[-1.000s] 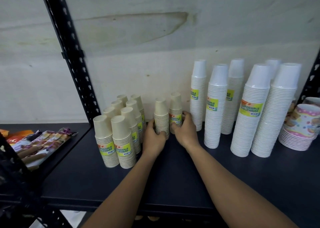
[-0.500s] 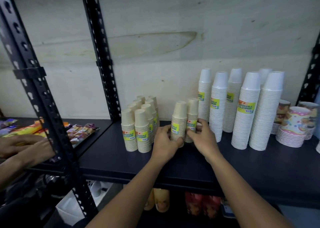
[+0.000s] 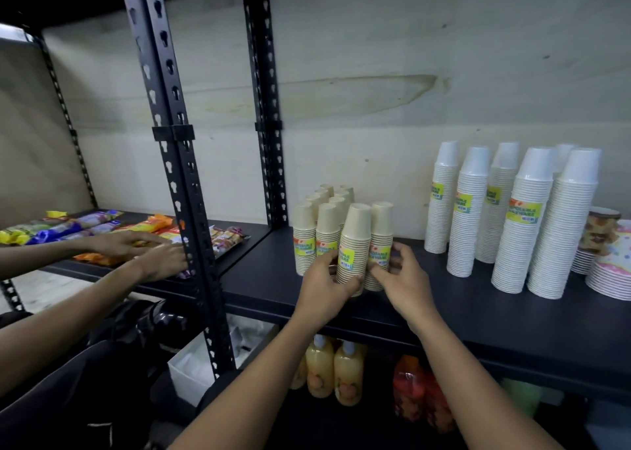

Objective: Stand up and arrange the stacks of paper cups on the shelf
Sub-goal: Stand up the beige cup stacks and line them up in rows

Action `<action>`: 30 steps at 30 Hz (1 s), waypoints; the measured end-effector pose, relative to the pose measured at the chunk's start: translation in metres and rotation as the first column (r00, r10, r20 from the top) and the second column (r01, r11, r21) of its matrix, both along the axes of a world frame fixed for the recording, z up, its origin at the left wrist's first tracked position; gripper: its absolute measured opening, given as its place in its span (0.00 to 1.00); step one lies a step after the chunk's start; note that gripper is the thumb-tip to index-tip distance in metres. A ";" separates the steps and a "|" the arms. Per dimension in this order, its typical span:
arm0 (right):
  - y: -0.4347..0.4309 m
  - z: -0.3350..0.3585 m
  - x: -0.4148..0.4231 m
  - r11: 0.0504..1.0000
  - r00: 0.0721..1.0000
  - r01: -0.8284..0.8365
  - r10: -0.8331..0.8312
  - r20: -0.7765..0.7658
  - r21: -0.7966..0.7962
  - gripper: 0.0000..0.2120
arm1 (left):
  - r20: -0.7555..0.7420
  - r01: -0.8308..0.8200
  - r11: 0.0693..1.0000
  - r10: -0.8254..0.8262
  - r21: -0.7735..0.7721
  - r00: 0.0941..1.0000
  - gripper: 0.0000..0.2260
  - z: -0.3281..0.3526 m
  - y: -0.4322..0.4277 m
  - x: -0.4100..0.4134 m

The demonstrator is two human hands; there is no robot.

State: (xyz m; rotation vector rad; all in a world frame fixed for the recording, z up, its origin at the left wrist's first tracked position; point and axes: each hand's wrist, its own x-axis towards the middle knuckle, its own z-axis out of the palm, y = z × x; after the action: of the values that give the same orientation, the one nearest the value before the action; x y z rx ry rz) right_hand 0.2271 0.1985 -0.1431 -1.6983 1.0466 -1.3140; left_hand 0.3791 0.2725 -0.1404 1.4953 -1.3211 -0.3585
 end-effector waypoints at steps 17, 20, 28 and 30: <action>0.027 -0.013 0.082 0.994 0.992 -0.004 -0.010 -0.127 -0.113 0.28 | -0.008 -0.276 0.961 0.277 0.004 0.961 0.25 -0.019 0.008 0.097; 0.026 -0.019 0.087 0.991 0.993 0.004 -0.019 -0.118 -0.133 0.29 | -0.016 -0.279 0.960 0.279 -0.010 0.960 0.26 -0.025 0.000 0.100; 0.024 -0.030 0.080 0.992 0.989 -0.043 0.026 -0.147 -0.117 0.32 | -0.067 -0.157 0.987 0.155 -0.025 0.986 0.35 -0.038 0.007 0.101; 0.021 -0.030 0.080 0.994 0.986 -0.054 0.038 -0.161 -0.095 0.30 | -0.075 -0.156 0.988 0.155 -0.009 0.985 0.32 -0.036 0.008 0.103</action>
State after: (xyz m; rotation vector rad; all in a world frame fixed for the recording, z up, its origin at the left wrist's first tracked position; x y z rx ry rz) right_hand 0.3075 0.2195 -0.1728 -1.9172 1.0402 -1.2351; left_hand 0.4824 0.2806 -0.1767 1.5471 -1.1387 -0.2992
